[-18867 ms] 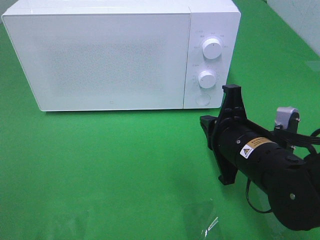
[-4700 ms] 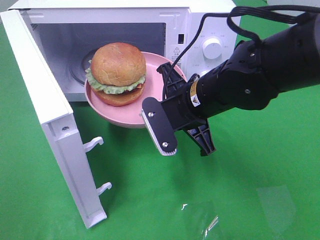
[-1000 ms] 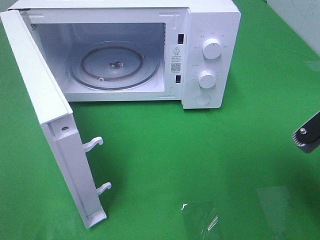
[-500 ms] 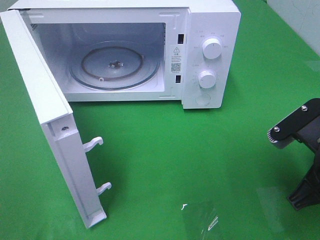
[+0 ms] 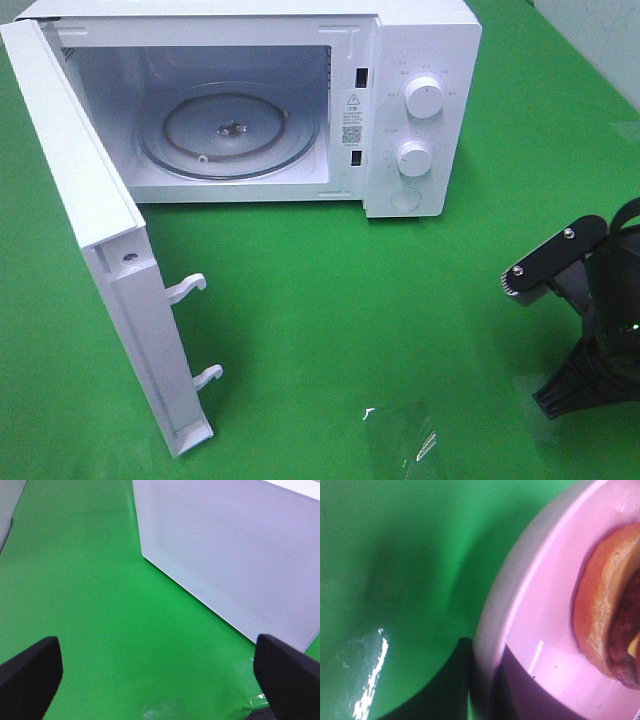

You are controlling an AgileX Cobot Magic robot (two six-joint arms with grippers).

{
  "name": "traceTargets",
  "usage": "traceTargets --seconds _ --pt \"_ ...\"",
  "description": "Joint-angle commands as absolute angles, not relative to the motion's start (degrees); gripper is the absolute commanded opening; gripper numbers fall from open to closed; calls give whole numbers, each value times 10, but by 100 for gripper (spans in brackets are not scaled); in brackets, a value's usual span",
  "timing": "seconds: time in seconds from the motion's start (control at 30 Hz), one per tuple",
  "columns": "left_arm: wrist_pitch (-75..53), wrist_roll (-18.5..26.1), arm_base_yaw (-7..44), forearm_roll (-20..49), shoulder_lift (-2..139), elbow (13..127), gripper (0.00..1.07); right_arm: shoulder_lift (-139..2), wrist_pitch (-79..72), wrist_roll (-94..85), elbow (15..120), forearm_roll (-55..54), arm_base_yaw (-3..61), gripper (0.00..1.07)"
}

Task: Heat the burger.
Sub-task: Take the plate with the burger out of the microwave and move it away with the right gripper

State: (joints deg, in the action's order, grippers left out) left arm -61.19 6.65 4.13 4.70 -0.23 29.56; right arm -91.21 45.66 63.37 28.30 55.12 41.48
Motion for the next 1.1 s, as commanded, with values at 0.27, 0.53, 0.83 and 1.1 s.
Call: traceTargets --seconds 0.27,0.53,0.83,1.1 --pt "-614 63 41 46 -13 296 96 -965 454 693 286 624 413 2" --pt "-614 63 41 46 -13 296 96 -1010 418 704 285 631 413 3" --pt "-614 63 41 46 -13 296 96 -1061 408 719 285 633 413 6" --pt "-614 63 41 46 -13 296 96 -1058 413 710 286 610 415 22"
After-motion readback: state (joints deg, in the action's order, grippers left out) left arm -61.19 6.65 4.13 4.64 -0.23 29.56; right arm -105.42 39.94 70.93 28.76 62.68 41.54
